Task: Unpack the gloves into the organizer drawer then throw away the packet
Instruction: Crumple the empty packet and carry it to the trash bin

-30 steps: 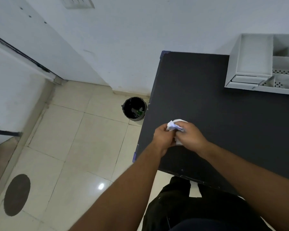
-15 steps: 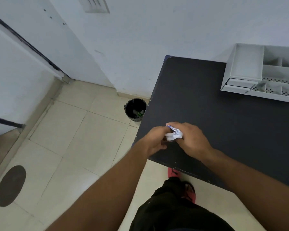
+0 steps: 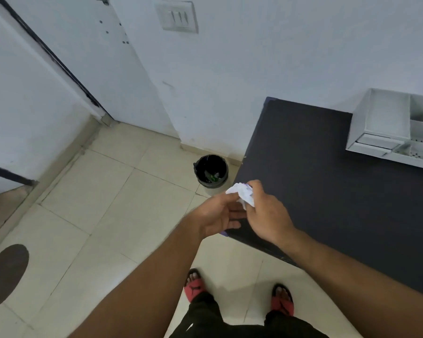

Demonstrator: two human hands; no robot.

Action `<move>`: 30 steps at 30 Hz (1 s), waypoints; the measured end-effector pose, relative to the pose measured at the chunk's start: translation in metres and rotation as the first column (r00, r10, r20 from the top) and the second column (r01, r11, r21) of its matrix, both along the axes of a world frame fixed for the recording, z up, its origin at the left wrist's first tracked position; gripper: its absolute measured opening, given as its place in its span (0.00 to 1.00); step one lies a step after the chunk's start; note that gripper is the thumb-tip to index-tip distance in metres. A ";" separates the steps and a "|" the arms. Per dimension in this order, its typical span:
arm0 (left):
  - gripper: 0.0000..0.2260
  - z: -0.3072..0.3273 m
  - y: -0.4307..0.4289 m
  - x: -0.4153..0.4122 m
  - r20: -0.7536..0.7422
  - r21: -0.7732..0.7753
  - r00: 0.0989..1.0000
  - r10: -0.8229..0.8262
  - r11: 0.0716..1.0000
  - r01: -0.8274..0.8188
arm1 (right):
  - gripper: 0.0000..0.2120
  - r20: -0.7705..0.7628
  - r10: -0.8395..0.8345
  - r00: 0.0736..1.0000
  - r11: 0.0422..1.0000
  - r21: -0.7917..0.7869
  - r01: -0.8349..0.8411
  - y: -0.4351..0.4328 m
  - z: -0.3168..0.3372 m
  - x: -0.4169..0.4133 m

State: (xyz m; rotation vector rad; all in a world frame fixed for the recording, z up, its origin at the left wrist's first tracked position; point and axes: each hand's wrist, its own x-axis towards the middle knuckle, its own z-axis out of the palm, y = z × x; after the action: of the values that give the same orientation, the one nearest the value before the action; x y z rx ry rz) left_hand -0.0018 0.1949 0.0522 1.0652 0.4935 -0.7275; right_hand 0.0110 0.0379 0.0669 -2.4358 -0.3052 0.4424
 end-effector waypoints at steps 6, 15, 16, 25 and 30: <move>0.13 -0.016 0.122 -0.001 0.058 0.172 0.996 0.069 0.982 -0.078 | 0.25 0.028 0.155 0.988 0.988 -0.005 -0.155 0.118 -0.004 -0.013; 0.14 -0.014 0.239 0.031 0.130 0.375 0.990 0.053 0.922 -0.098 | 0.31 0.044 0.124 0.991 0.987 0.093 -0.128 0.228 0.002 0.013; 0.14 -0.013 0.245 0.037 0.121 0.345 0.992 0.032 0.936 -0.072 | 0.29 0.034 0.095 0.995 0.989 0.107 -0.098 0.235 0.000 0.017; 0.15 -0.024 0.279 0.071 0.074 0.411 0.990 -0.123 0.908 0.082 | 0.08 -0.156 -0.180 0.971 0.963 0.173 0.206 0.273 -0.028 0.075; 0.13 -0.035 0.292 0.105 0.088 0.563 0.996 -0.022 0.826 -0.031 | 0.03 -0.335 -0.257 0.906 0.912 0.225 0.342 0.296 -0.047 0.119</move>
State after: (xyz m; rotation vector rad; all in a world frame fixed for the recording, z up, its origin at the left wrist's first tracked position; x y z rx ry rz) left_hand 0.1030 0.4865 0.0174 1.6466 0.6546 -0.5304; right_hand 0.1296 0.3342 0.0200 -2.0543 0.1359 0.5768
